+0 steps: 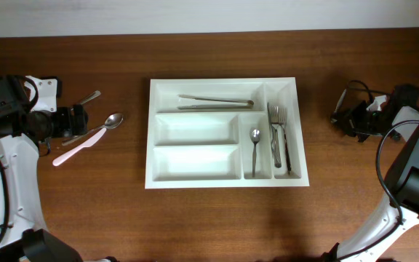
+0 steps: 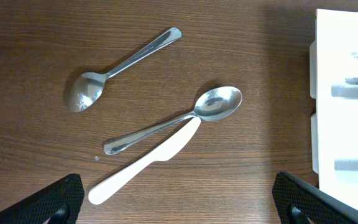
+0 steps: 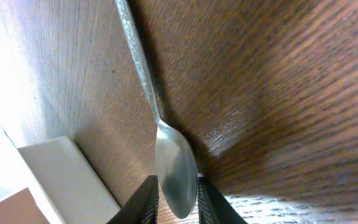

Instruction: Pack container

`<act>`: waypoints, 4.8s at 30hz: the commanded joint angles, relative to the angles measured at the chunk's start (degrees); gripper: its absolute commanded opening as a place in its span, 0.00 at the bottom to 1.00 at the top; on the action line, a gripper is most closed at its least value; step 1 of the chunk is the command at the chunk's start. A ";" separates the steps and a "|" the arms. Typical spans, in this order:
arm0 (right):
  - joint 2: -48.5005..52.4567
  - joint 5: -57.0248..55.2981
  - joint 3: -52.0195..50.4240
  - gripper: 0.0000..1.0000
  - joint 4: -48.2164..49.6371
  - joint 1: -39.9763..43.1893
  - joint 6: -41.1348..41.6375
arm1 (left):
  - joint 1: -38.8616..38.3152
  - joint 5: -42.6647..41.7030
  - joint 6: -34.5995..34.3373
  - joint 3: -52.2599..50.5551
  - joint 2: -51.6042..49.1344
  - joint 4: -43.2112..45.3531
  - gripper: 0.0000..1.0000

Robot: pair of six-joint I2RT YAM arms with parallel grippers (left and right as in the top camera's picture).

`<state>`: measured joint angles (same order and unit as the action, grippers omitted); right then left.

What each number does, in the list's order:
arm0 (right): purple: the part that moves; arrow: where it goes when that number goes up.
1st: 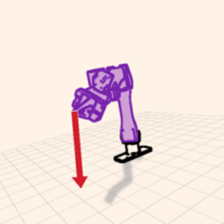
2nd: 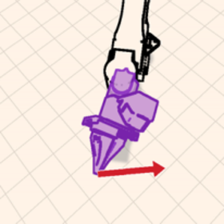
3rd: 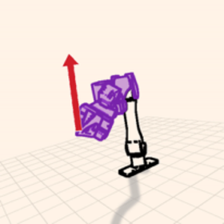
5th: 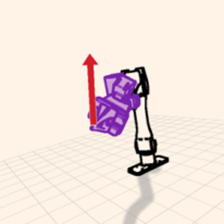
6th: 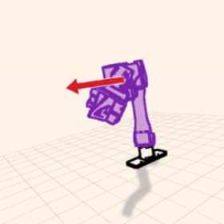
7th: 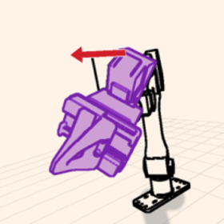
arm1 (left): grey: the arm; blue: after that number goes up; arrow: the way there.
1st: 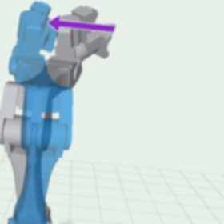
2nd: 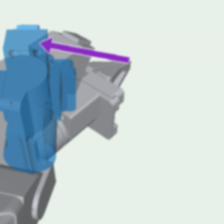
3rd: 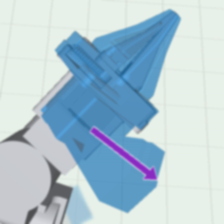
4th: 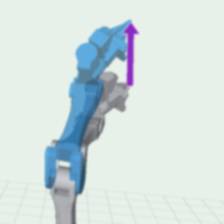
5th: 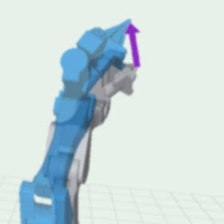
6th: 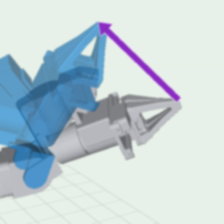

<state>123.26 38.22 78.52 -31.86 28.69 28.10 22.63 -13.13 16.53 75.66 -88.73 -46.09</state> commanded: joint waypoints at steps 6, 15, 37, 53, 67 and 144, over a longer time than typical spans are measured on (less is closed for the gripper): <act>4.74 -18.14 -3.32 0.22 0.07 0.98 2.54 | 0.15 -0.61 0.70 1.09 -0.42 0.02 0.99; 4.98 -17.88 -3.37 0.26 1.90 0.96 3.96 | 0.15 -0.61 0.70 1.09 -0.42 0.02 0.99; 8.37 -8.41 -4.28 0.25 0.61 0.92 3.89 | 0.15 -0.61 0.70 1.09 -0.42 0.02 0.99; 8.37 -2.95 -7.02 0.25 0.68 3.08 -3.41 | 0.15 -0.61 0.70 1.09 -0.42 0.02 0.99; 8.37 -2.47 -7.08 0.26 1.22 3.85 -8.17 | 0.15 -0.61 0.70 1.09 -0.42 0.02 0.99; -29.92 -0.66 4.68 0.04 -11.85 -20.85 -35.95 | 0.15 -0.61 0.70 1.09 -0.42 0.02 0.99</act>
<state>93.56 48.69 83.42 -41.65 12.62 -3.62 22.63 -13.10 16.53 75.66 -88.73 -46.06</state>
